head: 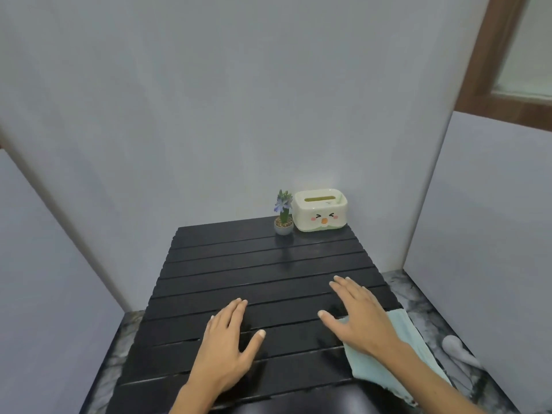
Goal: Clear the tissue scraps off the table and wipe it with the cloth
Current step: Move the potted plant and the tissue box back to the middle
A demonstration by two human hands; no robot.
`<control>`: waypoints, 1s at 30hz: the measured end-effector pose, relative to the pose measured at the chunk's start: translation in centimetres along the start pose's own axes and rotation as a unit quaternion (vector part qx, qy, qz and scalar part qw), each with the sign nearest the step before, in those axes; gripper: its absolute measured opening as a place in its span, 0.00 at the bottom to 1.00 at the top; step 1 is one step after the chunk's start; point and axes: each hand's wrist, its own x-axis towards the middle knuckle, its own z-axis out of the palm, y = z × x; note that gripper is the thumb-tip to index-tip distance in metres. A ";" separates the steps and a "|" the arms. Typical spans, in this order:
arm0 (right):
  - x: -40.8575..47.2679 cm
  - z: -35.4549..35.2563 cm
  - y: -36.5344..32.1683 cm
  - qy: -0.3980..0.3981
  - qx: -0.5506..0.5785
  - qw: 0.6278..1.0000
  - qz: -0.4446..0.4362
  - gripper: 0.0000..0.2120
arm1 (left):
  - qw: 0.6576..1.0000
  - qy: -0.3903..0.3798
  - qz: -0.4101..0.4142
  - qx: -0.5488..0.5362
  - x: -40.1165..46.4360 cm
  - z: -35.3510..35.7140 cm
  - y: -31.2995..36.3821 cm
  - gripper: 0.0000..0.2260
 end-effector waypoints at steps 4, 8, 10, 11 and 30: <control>5.3 -0.5 -1.2 -0.005 -0.008 1.000 -0.015 0.36 | 1.000 -0.001 0.010 0.002 4.1 0.0 0.5 0.39; 10.1 0.2 -1.7 -0.006 -0.017 1.000 -0.016 0.36 | 1.000 -0.006 0.020 0.017 8.5 0.4 0.5 0.36; 12.1 1.0 -1.5 -0.012 -0.021 1.000 -0.014 0.37 | 0.999 -0.009 0.023 0.022 10.7 0.8 0.4 0.36; 13.1 1.4 -1.4 -0.015 -0.022 1.000 -0.015 0.37 | 0.999 -0.009 0.025 0.023 11.9 1.1 0.4 0.36; 19.2 7.2 1.6 -0.018 -0.043 0.998 -0.047 0.36 | 0.996 0.001 0.005 -0.094 31.3 5.5 1.0 0.40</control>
